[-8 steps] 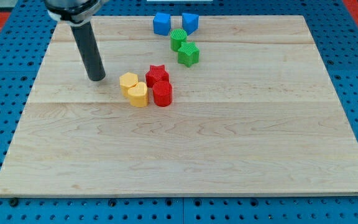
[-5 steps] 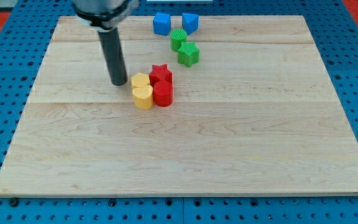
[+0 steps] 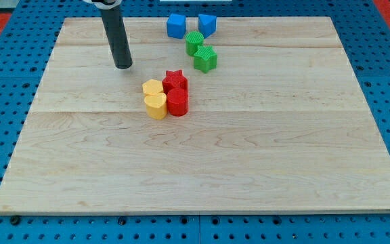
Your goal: Slide the blue cube a bit up and left
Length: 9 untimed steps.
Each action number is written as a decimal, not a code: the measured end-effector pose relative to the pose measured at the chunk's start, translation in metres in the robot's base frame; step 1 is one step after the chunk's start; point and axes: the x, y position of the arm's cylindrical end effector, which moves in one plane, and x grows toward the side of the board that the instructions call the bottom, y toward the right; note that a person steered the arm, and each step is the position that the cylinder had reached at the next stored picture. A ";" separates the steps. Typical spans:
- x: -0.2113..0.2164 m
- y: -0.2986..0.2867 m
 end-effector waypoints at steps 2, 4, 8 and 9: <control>-0.029 0.000; -0.050 0.000; -0.071 0.094; -0.072 0.111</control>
